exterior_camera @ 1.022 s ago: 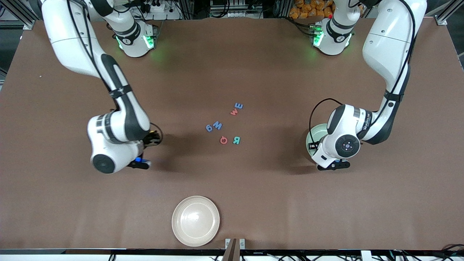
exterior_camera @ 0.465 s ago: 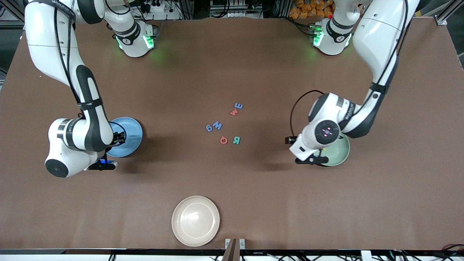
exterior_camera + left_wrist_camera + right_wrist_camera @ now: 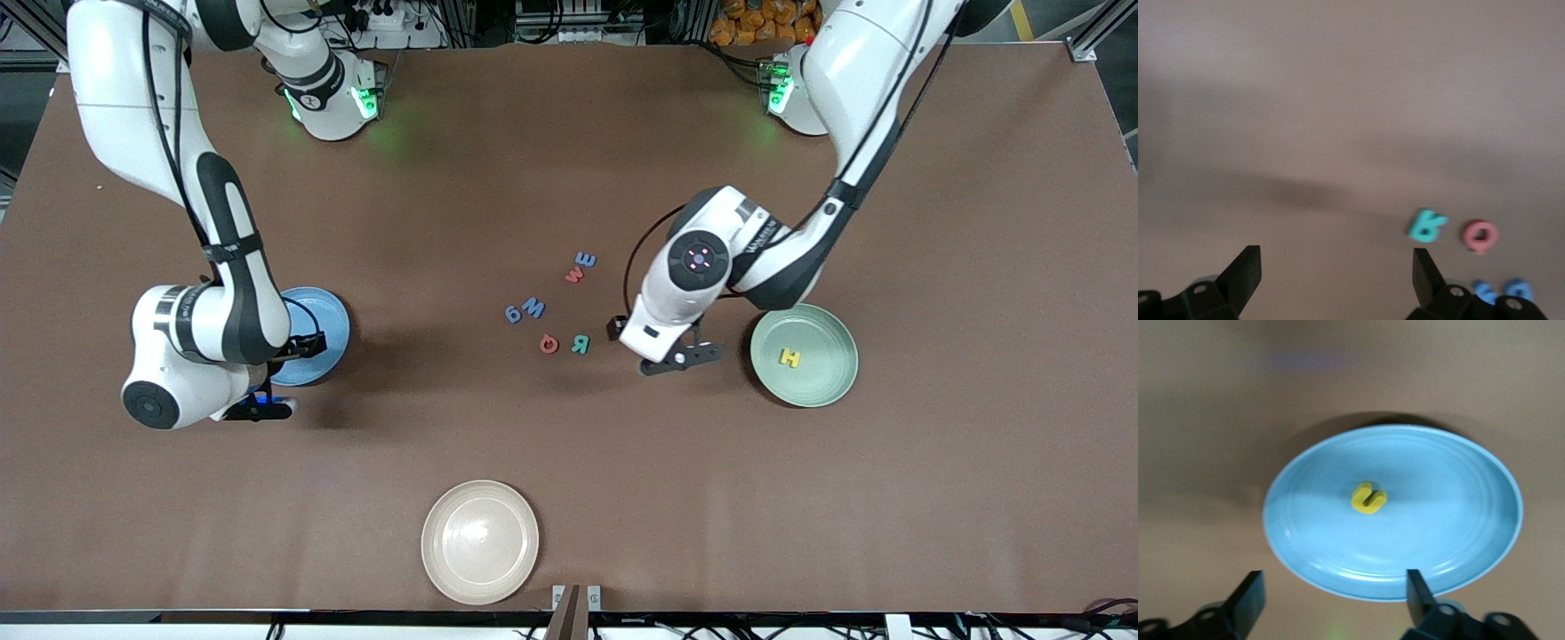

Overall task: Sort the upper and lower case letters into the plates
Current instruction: 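Release the H on the green plate while the right gripper drops the u, then grasp the cyan R with the left gripper while the right gripper reaches the g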

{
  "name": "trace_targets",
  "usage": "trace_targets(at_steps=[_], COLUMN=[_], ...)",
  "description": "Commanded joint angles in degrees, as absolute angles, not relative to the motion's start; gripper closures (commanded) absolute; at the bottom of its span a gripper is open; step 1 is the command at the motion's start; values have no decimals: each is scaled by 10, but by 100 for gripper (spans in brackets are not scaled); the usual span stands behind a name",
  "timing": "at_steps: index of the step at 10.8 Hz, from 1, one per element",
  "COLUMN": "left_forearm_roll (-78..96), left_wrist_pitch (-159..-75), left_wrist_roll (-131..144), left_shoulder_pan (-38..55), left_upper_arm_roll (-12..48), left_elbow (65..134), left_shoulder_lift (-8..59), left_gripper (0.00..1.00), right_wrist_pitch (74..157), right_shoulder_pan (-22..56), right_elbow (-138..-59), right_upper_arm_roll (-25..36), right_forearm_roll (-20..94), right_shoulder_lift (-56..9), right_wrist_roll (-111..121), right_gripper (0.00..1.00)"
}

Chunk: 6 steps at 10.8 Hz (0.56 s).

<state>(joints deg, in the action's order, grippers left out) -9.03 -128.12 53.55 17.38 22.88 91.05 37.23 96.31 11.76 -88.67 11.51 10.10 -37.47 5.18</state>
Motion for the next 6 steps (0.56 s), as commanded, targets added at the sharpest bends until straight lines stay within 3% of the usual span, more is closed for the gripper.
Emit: trace_targets(at_steps=[1, 3, 6], left_forearm_roll=[-111, -142, -200], left_wrist_pitch=[-1344, -1391, -1404], left_wrist_roll=[487, 425, 410], left_shoulder_pan=[220, 242, 327], left_upper_arm_roll=[215, 208, 142], left_elbow=[860, 856, 822], left_shoulder_lift=[417, 438, 476], left_gripper=[0, 0, 0], right_wrist_pitch=[962, 957, 955], right_shoulder_pan=[140, 143, 149], right_elbow=[-901, -904, -907], right_upper_arm_roll=[112, 99, 56], right_forearm_roll=[105, 105, 105], right_shoulder_lift=[-314, -267, -228], right_wrist_roll=[41, 22, 29], right_gripper=[5, 4, 3])
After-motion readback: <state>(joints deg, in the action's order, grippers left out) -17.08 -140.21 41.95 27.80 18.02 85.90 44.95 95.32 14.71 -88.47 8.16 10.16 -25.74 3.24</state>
